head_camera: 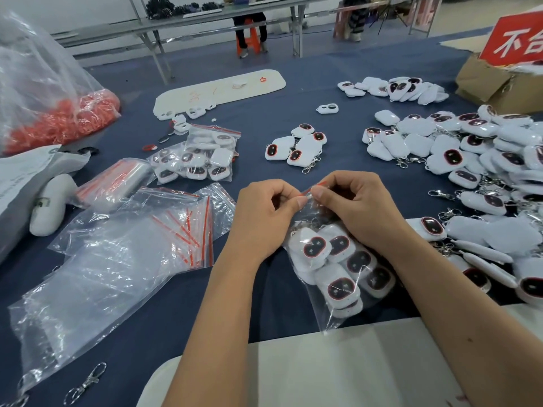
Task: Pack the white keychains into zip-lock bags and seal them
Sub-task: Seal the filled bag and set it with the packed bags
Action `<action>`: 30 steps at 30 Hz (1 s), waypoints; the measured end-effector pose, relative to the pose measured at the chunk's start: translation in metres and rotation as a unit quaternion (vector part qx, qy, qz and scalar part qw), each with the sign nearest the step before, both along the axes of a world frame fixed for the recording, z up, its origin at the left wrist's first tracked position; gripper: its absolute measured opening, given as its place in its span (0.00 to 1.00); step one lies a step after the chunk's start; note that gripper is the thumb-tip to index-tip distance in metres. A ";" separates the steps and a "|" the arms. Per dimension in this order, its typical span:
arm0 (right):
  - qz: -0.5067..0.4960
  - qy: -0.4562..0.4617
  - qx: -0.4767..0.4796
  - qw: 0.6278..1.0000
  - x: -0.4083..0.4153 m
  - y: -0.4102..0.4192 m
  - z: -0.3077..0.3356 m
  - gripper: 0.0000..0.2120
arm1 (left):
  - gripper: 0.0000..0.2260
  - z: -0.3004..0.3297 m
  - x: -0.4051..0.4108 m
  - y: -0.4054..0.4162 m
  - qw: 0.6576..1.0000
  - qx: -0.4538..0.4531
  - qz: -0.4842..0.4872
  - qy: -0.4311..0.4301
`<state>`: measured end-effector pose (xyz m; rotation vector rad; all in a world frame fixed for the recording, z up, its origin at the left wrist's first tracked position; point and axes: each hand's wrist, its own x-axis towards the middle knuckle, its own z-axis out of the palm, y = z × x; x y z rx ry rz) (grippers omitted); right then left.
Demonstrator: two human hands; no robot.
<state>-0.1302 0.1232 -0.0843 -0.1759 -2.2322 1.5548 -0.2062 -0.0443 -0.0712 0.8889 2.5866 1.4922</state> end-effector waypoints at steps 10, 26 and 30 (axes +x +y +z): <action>-0.027 0.008 0.009 1.000 -0.001 0.000 -0.001 0.07 | 0.05 -0.004 -0.006 -0.004 0.998 0.005 0.005 -0.057; -0.061 0.012 -0.039 0.997 -0.001 0.000 -0.001 0.09 | 0.07 -0.006 -0.007 -0.004 0.996 0.025 0.027 -0.076; -0.078 0.013 -0.056 0.995 -0.001 0.003 -0.002 0.09 | 0.06 -0.007 -0.007 -0.007 0.994 0.054 0.042 -0.091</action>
